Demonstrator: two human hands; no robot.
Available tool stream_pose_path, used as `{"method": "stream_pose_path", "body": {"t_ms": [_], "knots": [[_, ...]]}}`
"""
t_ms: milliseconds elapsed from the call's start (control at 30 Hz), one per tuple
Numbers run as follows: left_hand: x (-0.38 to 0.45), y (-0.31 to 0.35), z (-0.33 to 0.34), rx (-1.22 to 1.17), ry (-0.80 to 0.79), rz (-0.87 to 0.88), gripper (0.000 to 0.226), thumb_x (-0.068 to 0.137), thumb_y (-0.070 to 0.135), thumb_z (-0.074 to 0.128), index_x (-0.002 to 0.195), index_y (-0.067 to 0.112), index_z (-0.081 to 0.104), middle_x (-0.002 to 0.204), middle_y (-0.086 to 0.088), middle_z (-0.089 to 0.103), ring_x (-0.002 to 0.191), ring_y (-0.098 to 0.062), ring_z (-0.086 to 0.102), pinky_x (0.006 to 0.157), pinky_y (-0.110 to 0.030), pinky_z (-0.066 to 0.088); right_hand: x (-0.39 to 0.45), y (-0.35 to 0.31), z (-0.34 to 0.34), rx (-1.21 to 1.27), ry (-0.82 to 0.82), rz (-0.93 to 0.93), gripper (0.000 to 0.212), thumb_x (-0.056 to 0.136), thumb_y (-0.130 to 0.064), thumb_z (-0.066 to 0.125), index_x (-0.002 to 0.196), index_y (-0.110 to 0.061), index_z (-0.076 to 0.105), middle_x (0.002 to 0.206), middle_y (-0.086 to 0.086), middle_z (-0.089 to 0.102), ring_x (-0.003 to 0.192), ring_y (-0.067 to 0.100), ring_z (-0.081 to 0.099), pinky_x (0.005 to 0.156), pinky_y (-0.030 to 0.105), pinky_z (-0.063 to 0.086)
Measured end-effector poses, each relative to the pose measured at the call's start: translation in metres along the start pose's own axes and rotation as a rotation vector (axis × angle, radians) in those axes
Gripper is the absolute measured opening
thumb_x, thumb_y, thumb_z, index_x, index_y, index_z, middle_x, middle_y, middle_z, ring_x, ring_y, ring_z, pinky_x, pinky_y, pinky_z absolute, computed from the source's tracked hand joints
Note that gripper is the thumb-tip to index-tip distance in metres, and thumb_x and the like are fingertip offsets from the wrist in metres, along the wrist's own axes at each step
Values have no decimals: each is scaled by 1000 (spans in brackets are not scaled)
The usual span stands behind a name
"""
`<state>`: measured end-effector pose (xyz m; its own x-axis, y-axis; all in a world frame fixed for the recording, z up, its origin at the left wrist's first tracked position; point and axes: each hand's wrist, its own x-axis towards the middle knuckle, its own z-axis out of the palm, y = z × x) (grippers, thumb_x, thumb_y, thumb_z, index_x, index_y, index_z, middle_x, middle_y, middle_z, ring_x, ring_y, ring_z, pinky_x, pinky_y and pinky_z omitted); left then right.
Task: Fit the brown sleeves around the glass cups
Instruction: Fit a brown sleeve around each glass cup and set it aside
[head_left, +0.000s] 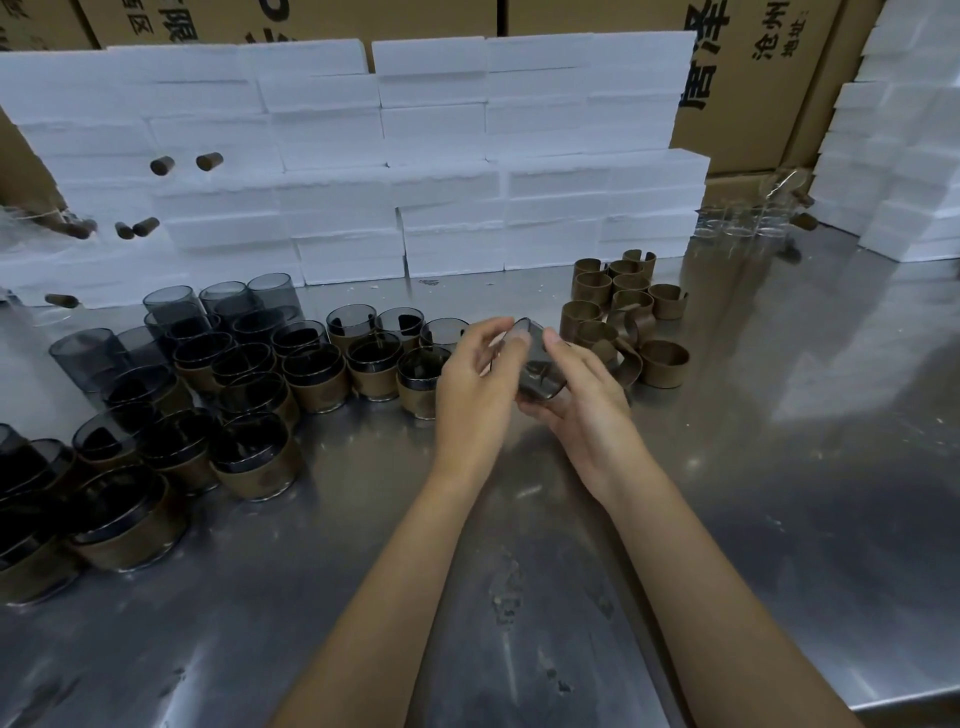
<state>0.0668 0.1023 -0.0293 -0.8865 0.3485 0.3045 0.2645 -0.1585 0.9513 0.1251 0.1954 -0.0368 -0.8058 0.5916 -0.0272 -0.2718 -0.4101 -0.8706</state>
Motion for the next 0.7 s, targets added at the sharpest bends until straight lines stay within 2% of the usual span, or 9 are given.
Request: {"method": "stream_pose_path", "body": {"t_ms": [133, 233, 300, 367, 400, 467, 533, 600, 700], "knots": [[2, -7, 3, -52, 34, -49, 13, 105, 25, 58, 116, 29, 62, 106, 11, 71, 96, 5, 68, 87, -17, 53, 0, 0, 1, -187, 54, -97, 46, 92, -50, 67, 120, -13, 68, 94, 9, 73, 70, 18, 68, 70, 30, 54], [6, -8, 0, -332, 48, -261, 19, 111, 24, 43, 117, 27, 60, 118, -11, 70, 104, -20, 73, 84, -36, 62, 0, 5, 3, -366, 30, -249, 32, 95, -44, 69, 120, -24, 67, 93, -3, 67, 73, 7, 62, 71, 22, 50], [7, -7, -1, -469, 16, -351, 23, 111, 23, 41, 116, 17, 63, 116, -14, 70, 95, -22, 75, 73, -34, 62, -1, 11, 4, -529, 41, -383, 31, 92, -42, 74, 118, -30, 63, 90, -7, 61, 74, -1, 55, 70, 16, 45], [6, -5, 0, -536, -51, -405, 25, 108, 29, 49, 117, 9, 63, 97, -8, 75, 83, -17, 76, 67, -31, 61, -2, 13, 4, -618, 101, -459, 28, 90, -43, 76, 110, -31, 61, 72, -10, 48, 62, -1, 46, 62, 15, 39], [5, -4, 0, -545, -85, -417, 27, 106, 32, 53, 114, 9, 63, 89, -5, 74, 81, -17, 75, 67, -31, 61, -1, 12, 3, -640, 131, -480, 26, 90, -43, 75, 106, -28, 61, 66, -10, 43, 59, 1, 43, 60, 17, 38], [4, -5, 1, -488, -134, -408, 25, 102, 32, 61, 110, 9, 66, 92, -9, 73, 90, -22, 74, 73, -35, 61, 0, 10, -1, -662, 166, -506, 21, 94, -38, 72, 101, -21, 61, 60, -6, 44, 56, 6, 44, 59, 21, 38], [3, -8, 1, -444, -156, -389, 17, 99, 24, 67, 105, 9, 69, 103, -16, 69, 93, -24, 73, 76, -37, 61, 1, 8, -3, -662, 169, -500, 16, 100, -28, 66, 96, -13, 63, 62, 8, 56, 59, 19, 55, 61, 30, 45], [2, -10, 1, -469, -153, -407, 8, 97, 17, 70, 100, 10, 69, 104, -13, 66, 88, -19, 73, 75, -37, 61, 2, 7, -4, -660, 203, -494, 15, 103, -19, 60, 93, -9, 65, 68, 7, 64, 67, 25, 62, 67, 36, 49], [2, -12, 1, -489, -113, -431, 26, 94, 13, 73, 117, 6, 66, 108, -14, 63, 96, -22, 70, 77, -41, 63, 5, 3, -12, -738, 444, -597, 13, 101, -11, 56, 100, -9, 69, 91, 5, 69, 91, 30, 62, 81, 38, 44]]}}
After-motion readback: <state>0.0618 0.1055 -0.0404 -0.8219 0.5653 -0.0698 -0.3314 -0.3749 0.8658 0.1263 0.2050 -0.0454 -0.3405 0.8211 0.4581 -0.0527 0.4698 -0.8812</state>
